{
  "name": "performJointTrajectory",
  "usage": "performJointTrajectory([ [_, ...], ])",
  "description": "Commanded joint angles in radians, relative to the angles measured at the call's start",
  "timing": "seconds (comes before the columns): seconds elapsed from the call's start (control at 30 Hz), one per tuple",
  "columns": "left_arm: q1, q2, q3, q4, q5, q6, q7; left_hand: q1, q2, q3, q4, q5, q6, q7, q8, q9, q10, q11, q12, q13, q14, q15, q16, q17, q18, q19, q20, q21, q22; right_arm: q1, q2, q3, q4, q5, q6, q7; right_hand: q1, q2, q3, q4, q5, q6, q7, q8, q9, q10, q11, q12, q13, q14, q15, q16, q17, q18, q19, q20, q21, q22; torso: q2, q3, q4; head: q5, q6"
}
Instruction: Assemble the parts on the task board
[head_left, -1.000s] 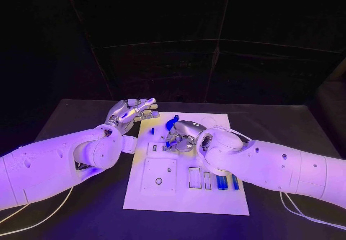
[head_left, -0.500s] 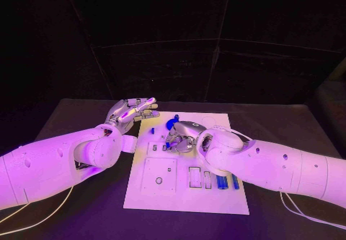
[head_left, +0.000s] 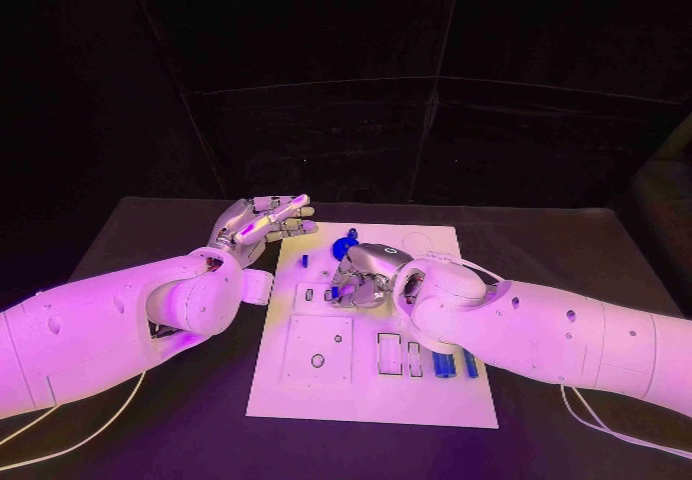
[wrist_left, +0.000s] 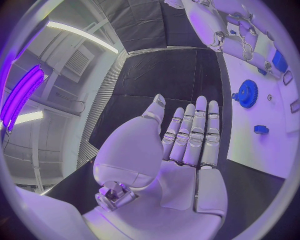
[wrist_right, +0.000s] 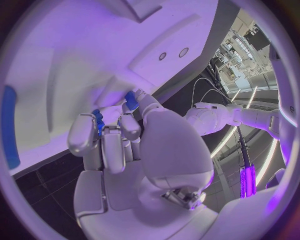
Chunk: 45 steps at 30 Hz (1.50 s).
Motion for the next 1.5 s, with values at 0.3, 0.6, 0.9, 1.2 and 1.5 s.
performJointTrajectory([
  [0.3,0.001,0.002,0.001,-0.001,-0.007,0.017,0.002,0.005,0.001,0.001,-0.005,0.003,0.007,0.016,-0.004,-0.001,0.005,0.002,-0.005,-0.001,0.008,0.001,-0.007,0.001,0.014,0.006,-0.001,-0.004,-0.001,-0.007,0.003,-0.006,-0.009,-0.015,-0.001,-0.045,-0.037,-0.028,-0.007,0.017,0.016,-0.040,0.011,-0.023,-0.003,-0.020,0.008,-0.028,-0.026,0.060,0.010,-0.011,0.020,-0.016,-0.007,0.011,-0.009,-0.013,0.001,-0.0002,-0.0011,0.000,0.001],
  [0.6,0.001,0.001,0.001,0.003,-0.007,0.015,0.002,0.005,0.001,0.001,-0.005,0.003,0.007,0.016,-0.004,-0.001,0.005,0.002,-0.005,-0.001,0.008,0.001,-0.007,0.001,0.014,0.006,-0.001,-0.004,-0.001,-0.007,0.008,-0.006,-0.017,-0.015,-0.006,-0.048,-0.052,-0.039,-0.013,0.025,0.018,-0.049,0.014,-0.028,-0.002,-0.032,0.011,-0.044,-0.044,0.058,0.013,-0.016,0.012,-0.014,-0.013,0.015,-0.014,-0.024,0.000,-0.0006,-0.0005,-0.002,0.000],
  [0.9,0.001,0.001,0.001,0.004,-0.007,0.015,0.002,0.005,0.001,0.001,-0.005,0.003,0.007,0.016,-0.004,-0.001,0.005,0.002,-0.006,-0.001,0.008,0.001,-0.008,0.001,0.014,0.006,-0.001,-0.004,-0.002,-0.007,0.008,-0.006,-0.018,-0.014,-0.040,-0.052,-0.133,-0.094,-0.104,0.074,-0.040,-0.086,0.020,-0.045,-0.002,-0.059,0.019,-0.081,-0.090,0.056,0.020,-0.023,0.003,-0.011,-0.022,0.021,-0.024,-0.042,0.000,0.0004,-0.0010,-0.002,0.000],
  [1.2,0.001,0.000,0.001,0.000,-0.012,0.019,0.003,0.005,0.003,0.003,-0.008,0.003,0.012,0.012,-0.003,0.000,0.010,0.000,-0.005,-0.001,0.010,0.000,-0.010,0.002,0.015,0.007,-0.001,-0.005,-0.003,-0.009,-0.016,-0.006,0.004,0.013,-0.156,0.033,-0.056,-0.131,-0.309,0.228,-0.089,-0.125,0.033,-0.048,0.001,-0.082,0.032,-0.083,-0.111,0.054,0.031,-0.029,-0.006,-0.009,-0.024,0.032,-0.031,-0.053,-0.001,0.0017,-0.0016,0.001,0.001],
  [1.5,0.001,-0.003,0.001,-0.014,-0.062,0.045,-0.021,-0.007,0.013,0.006,-0.017,0.004,0.075,-0.018,0.010,0.002,0.111,-0.037,0.008,0.006,0.140,-0.043,0.027,0.044,0.016,0.110,-0.040,0.034,0.010,-0.008,-0.086,-0.005,0.065,0.108,-0.261,0.252,-0.040,-0.114,-0.310,0.227,-0.078,-0.135,0.036,-0.048,0.001,-0.083,0.034,-0.078,-0.111,0.053,0.033,-0.032,-0.010,-0.008,-0.026,0.034,-0.033,-0.057,-0.002,0.0015,-0.0022,0.003,0.006],
])
